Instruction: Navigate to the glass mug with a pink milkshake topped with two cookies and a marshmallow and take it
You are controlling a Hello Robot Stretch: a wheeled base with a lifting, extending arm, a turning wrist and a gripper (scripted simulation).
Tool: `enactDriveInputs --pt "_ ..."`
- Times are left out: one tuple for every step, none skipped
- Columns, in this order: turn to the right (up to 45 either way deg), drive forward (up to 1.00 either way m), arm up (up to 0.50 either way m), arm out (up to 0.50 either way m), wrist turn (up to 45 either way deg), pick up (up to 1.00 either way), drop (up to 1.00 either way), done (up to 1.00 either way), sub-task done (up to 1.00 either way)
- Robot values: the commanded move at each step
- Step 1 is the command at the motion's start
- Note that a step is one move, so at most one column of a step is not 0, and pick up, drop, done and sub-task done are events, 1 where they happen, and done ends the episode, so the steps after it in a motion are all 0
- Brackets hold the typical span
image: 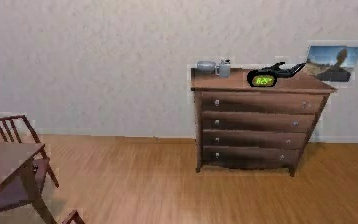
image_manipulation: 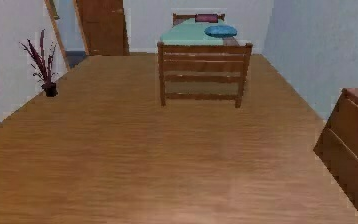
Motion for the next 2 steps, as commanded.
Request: enactDriveInputs --pt "0.0 1.0 0.0 0.0 0.0 0.0 0.0 0.0 0.0" --pt "-36.0 0.0 0.0 0.0 0.0 0.0 0.0 0.0 0.0"
